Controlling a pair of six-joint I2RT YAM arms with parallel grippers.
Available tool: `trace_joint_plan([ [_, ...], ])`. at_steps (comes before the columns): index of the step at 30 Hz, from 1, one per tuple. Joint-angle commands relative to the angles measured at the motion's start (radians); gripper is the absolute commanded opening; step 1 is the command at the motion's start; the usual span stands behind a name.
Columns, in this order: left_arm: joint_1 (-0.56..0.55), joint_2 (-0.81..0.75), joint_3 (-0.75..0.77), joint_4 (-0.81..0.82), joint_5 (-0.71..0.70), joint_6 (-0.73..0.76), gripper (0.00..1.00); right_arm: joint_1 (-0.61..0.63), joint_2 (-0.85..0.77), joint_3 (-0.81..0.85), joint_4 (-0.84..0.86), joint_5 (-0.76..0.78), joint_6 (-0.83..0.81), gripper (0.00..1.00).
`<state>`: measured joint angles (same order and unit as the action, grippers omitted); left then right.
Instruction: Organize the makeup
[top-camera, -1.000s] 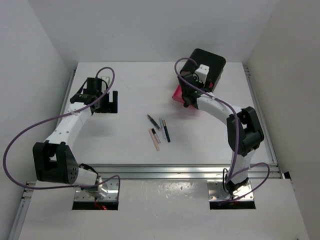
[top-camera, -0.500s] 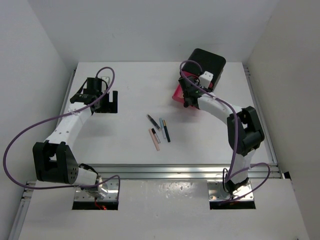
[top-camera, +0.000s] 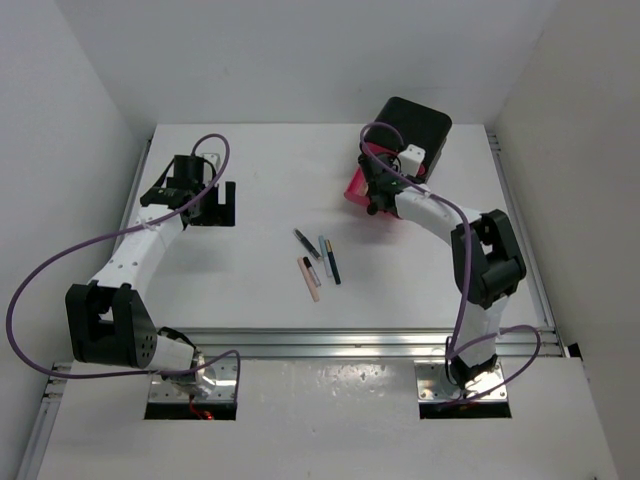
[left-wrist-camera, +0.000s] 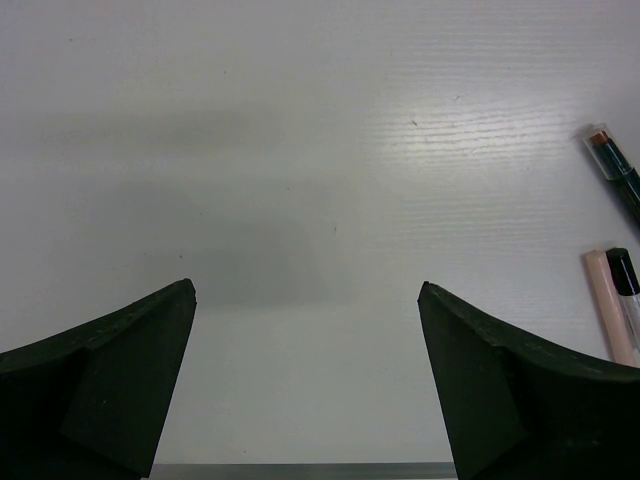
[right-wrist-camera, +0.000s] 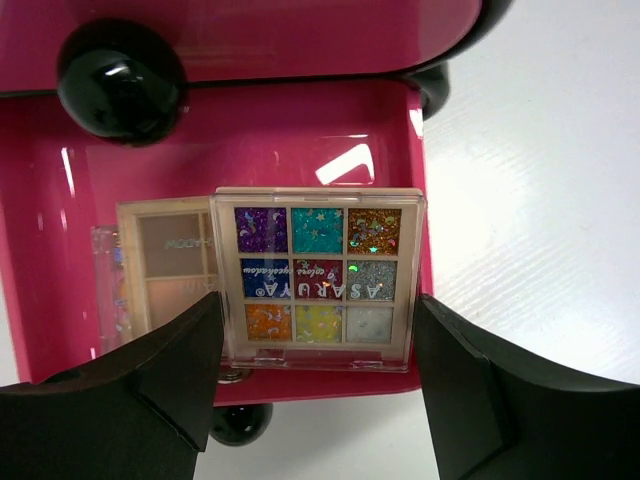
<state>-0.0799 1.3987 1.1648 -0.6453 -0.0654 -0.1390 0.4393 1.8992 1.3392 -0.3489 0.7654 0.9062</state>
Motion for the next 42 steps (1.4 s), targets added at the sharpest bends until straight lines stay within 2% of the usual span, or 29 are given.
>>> trace_joint_plan([
  [1, -0.008, -0.004, 0.012, 0.016, 0.001, 0.001, 1.00, -0.020, 0.011, 0.048, 0.050, -0.037, -0.023, 0.64],
  [10, -0.008, -0.004, 0.012, 0.016, 0.010, 0.001, 1.00, -0.027, 0.006, 0.080, 0.050, -0.086, -0.066, 0.86],
  [16, -0.008, -0.004, 0.003, 0.016, 0.010, 0.001, 1.00, -0.014, -0.026, 0.083, 0.093, -0.091, -0.151, 0.86],
  [19, -0.008, -0.004, 0.003, 0.016, 0.010, 0.001, 1.00, 0.031, -0.054, 0.081, 0.184, -0.055, -0.274, 0.75],
  [20, -0.008, -0.004, 0.003, 0.016, 0.010, 0.001, 1.00, 0.042, -0.064, 0.081, 0.212, -0.035, -0.321, 0.68],
  [22, -0.008, -0.004, 0.003, 0.016, 0.021, 0.001, 1.00, 0.078, -0.081, 0.080, 0.220, 0.006, -0.357, 0.61],
  [26, -0.008, -0.004, 0.003, 0.026, 0.021, 0.001, 1.00, 0.110, -0.133, 0.029, 0.116, 0.020, -0.273, 0.40],
  [27, -0.008, -0.004, 0.003, 0.026, 0.021, 0.001, 1.00, 0.117, -0.138, 0.003, 0.105, 0.023, -0.212, 0.30],
  [29, -0.008, -0.004, 0.003, 0.026, 0.021, 0.001, 1.00, 0.127, -0.144, -0.023, 0.088, -0.004, -0.175, 0.26],
  [32, -0.008, -0.004, 0.003, 0.026, 0.030, 0.001, 1.00, 0.134, -0.131, -0.046, -0.002, -0.024, -0.070, 0.31],
  [33, -0.008, -0.004, 0.003, 0.026, 0.030, 0.001, 1.00, 0.136, -0.127, -0.046, -0.015, -0.026, -0.046, 0.35],
  [34, -0.008, -0.004, 0.003, 0.026, 0.030, 0.001, 1.00, 0.136, -0.111, -0.049, -0.039, -0.025, -0.026, 0.45],
  [37, -0.008, -0.004, -0.007, 0.026, 0.030, 0.001, 1.00, 0.136, -0.085, -0.045, -0.061, -0.028, -0.001, 0.59],
  [39, -0.008, -0.004, -0.007, 0.026, 0.030, 0.001, 1.00, 0.137, -0.063, -0.026, -0.077, -0.028, 0.008, 0.63],
  [42, -0.008, -0.004, -0.007, 0.026, 0.030, 0.001, 1.00, 0.136, -0.037, -0.015, -0.104, -0.020, 0.037, 0.63],
])
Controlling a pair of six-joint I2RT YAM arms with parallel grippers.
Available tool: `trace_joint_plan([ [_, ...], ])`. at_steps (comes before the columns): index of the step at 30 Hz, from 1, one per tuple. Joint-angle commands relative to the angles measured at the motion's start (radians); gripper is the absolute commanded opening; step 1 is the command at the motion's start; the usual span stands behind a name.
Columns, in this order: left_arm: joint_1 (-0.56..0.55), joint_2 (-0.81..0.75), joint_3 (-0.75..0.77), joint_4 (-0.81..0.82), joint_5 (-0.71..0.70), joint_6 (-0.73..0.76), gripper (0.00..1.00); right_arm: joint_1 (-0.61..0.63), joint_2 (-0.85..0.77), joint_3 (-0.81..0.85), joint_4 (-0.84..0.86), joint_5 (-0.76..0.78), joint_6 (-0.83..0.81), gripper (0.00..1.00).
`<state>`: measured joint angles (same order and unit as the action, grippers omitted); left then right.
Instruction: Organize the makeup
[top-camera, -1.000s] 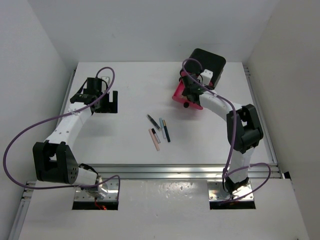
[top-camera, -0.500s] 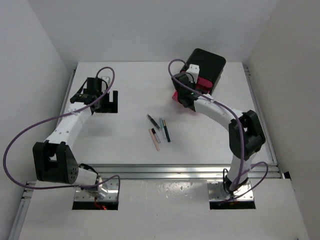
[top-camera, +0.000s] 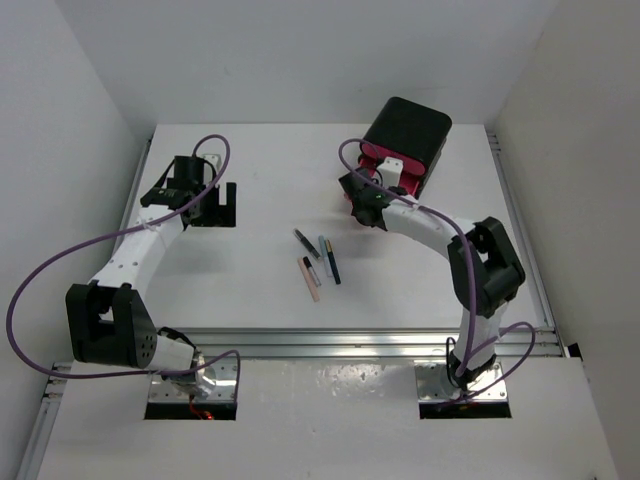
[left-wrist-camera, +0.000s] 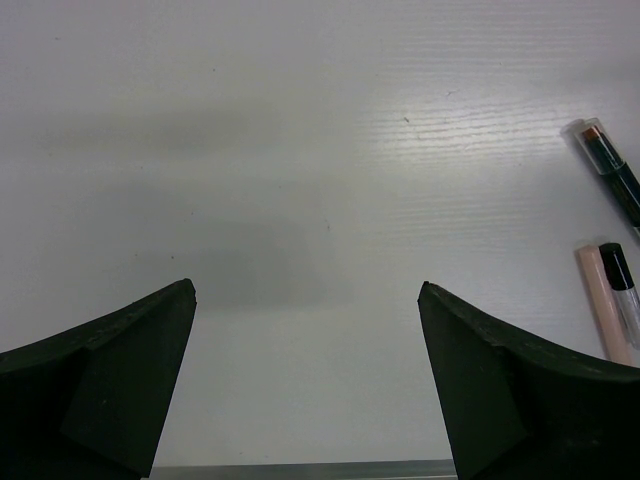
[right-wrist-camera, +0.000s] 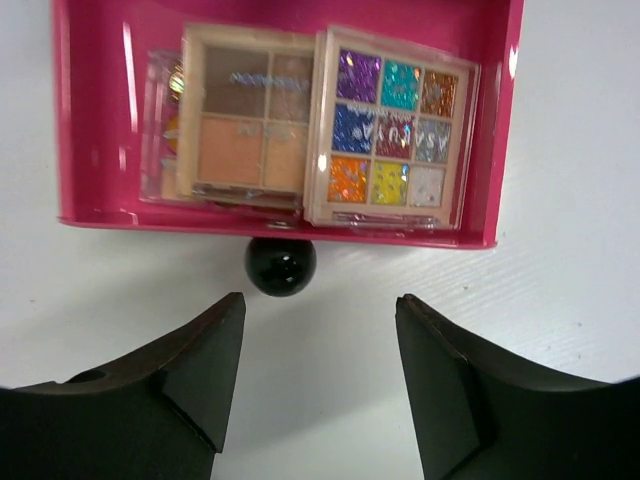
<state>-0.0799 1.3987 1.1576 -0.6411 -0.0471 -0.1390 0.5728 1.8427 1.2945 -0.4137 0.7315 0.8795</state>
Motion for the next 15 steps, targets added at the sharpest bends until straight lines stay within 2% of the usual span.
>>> trace_joint_plan([
  [1, -0.008, -0.004, 0.001, 0.021, 0.012, 0.001, 1.00, 0.004, 0.023, 0.026, -0.036, 0.019, 0.082, 0.63],
  [8, -0.008, -0.004, 0.001, 0.021, 0.012, 0.001, 1.00, -0.013, 0.084, 0.025, 0.042, -0.009, 0.107, 0.53],
  [13, -0.008, -0.004, 0.001, 0.021, 0.012, 0.001, 1.00, -0.013, 0.105, 0.023, 0.114, 0.006, 0.085, 0.51],
  [15, -0.008, -0.004, 0.001, 0.021, 0.012, 0.001, 1.00, -0.019, 0.116, 0.026, 0.127, 0.017, 0.081, 0.47],
])
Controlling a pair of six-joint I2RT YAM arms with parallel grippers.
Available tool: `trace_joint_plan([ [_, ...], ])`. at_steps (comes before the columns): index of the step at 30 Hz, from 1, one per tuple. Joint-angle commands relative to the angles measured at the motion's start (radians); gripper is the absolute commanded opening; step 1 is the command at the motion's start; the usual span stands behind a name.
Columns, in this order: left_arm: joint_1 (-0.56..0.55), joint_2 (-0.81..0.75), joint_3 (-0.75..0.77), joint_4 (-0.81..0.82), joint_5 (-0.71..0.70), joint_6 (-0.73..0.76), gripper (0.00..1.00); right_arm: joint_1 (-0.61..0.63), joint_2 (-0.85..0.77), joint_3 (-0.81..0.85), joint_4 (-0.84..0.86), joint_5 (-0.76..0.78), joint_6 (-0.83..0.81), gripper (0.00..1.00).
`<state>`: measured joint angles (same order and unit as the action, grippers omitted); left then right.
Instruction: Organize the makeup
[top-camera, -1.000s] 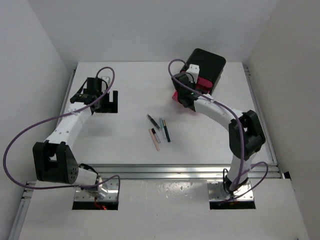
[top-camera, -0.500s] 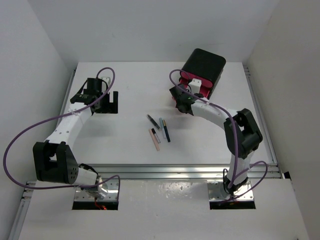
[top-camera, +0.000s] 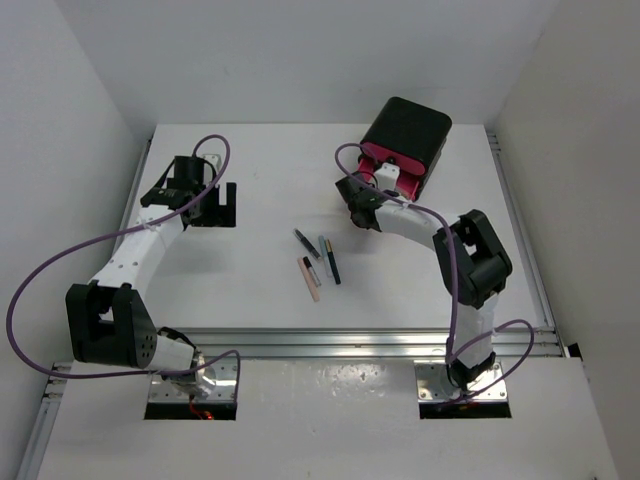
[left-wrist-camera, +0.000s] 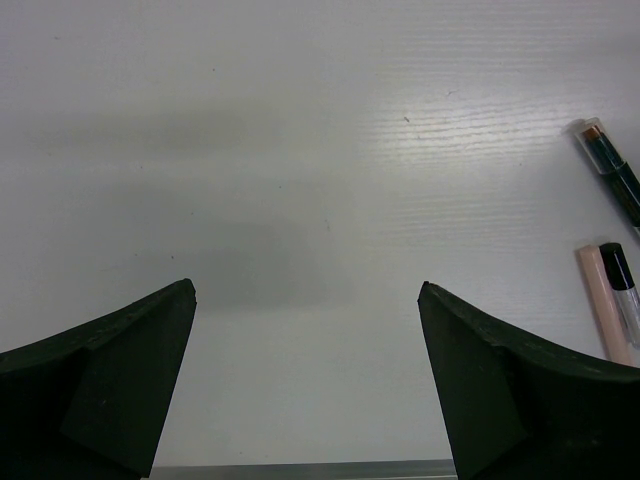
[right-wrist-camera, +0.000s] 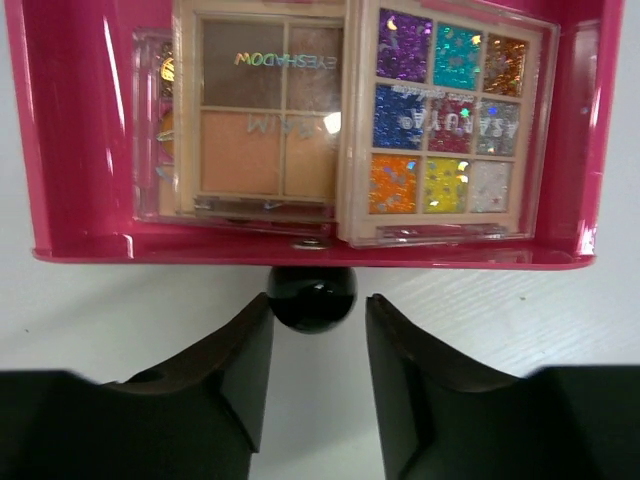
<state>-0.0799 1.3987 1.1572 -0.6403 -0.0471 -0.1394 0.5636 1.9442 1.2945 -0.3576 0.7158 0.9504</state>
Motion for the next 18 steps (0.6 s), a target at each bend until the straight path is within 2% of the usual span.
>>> trace_joint_plan([
  [1, -0.008, -0.004, 0.001, 0.021, 0.012, 0.001, 1.00, -0.008, 0.019, 0.023, 0.083, 0.048, 0.010, 0.40],
  [4, -0.008, -0.004, 0.001, 0.021, 0.003, 0.001, 1.00, -0.007, 0.030, 0.035, 0.100, 0.080, -0.001, 0.27],
  [7, -0.008, -0.004, 0.001, 0.021, 0.003, 0.011, 1.00, -0.010, 0.033, 0.046, 0.095, 0.105, -0.004, 0.24],
  [14, -0.008, -0.004, 0.001, 0.021, 0.003, 0.011, 1.00, -0.021, 0.009, 0.032, 0.147, 0.145, -0.053, 0.07],
  [18, -0.008, -0.004, 0.001, 0.021, 0.003, 0.011, 1.00, -0.031, -0.014, 0.037, 0.199, 0.157, -0.107, 0.04],
])
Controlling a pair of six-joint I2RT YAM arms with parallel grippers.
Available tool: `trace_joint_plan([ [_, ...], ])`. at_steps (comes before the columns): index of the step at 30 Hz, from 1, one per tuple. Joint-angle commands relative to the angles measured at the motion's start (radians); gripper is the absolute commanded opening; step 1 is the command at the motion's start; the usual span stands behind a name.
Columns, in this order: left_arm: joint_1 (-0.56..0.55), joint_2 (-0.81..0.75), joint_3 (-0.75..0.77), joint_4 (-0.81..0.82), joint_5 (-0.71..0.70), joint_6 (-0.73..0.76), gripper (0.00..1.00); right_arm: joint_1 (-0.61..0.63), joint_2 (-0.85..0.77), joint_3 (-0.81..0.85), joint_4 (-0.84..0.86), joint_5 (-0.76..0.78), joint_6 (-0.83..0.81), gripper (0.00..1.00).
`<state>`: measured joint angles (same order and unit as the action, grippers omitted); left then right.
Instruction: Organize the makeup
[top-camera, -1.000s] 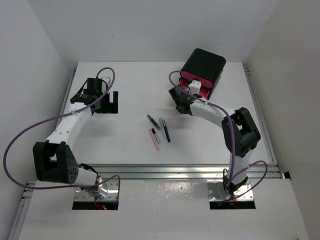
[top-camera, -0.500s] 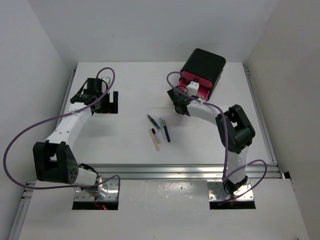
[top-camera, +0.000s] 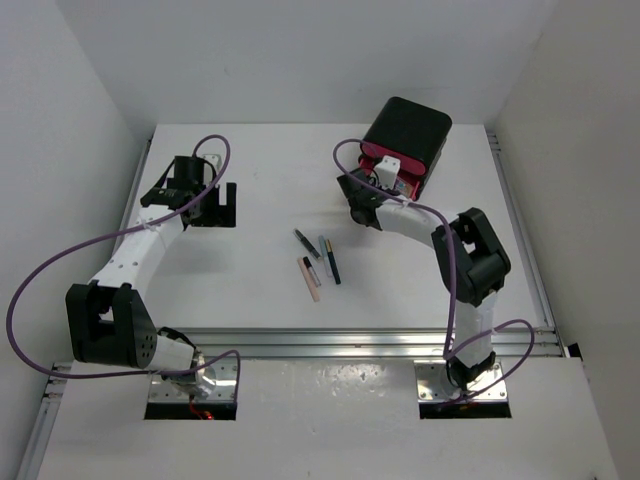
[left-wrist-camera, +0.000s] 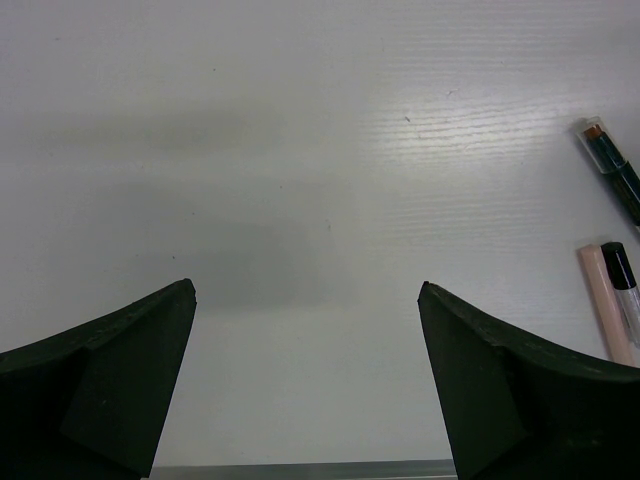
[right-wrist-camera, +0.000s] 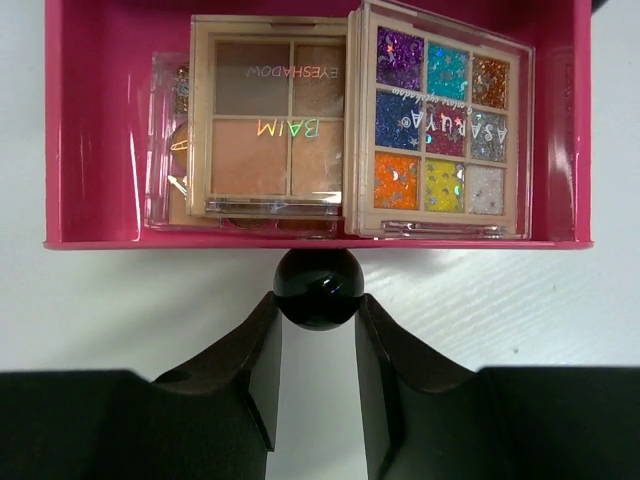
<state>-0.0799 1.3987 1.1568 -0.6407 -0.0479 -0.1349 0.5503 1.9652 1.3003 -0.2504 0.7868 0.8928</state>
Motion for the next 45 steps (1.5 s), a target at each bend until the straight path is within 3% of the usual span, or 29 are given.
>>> trace_joint_plan([
  [1, -0.008, -0.004, 0.001, 0.021, 0.003, 0.006, 1.00, -0.018, -0.040, 0.031, 0.105, 0.083, -0.067, 0.04],
  [20, -0.008, 0.005, -0.008, 0.021, -0.006, 0.006, 1.00, -0.099, 0.067, 0.148, 0.241, 0.080, -0.258, 0.06],
  [35, -0.008, 0.023, -0.008, 0.021, -0.015, 0.015, 1.00, -0.130, 0.159, 0.174, 0.473, 0.101, -0.425, 0.10],
  [38, -0.008, 0.023, -0.008, 0.021, -0.024, 0.015, 1.00, -0.125, 0.144, 0.154, 0.451, 0.094, -0.397, 0.18],
  [39, -0.008, 0.032, -0.008, 0.021, -0.024, 0.015, 1.00, -0.122, 0.123, 0.116, 0.451, 0.082, -0.388, 0.31],
  [40, -0.008, 0.033, -0.008, 0.021, -0.024, 0.015, 1.00, -0.121, 0.115, 0.102, 0.450, 0.068, -0.367, 0.37],
  [45, -0.008, 0.051, 0.001, 0.021, -0.024, 0.015, 1.00, -0.112, 0.063, 0.044, 0.326, 0.058, -0.238, 0.60],
])
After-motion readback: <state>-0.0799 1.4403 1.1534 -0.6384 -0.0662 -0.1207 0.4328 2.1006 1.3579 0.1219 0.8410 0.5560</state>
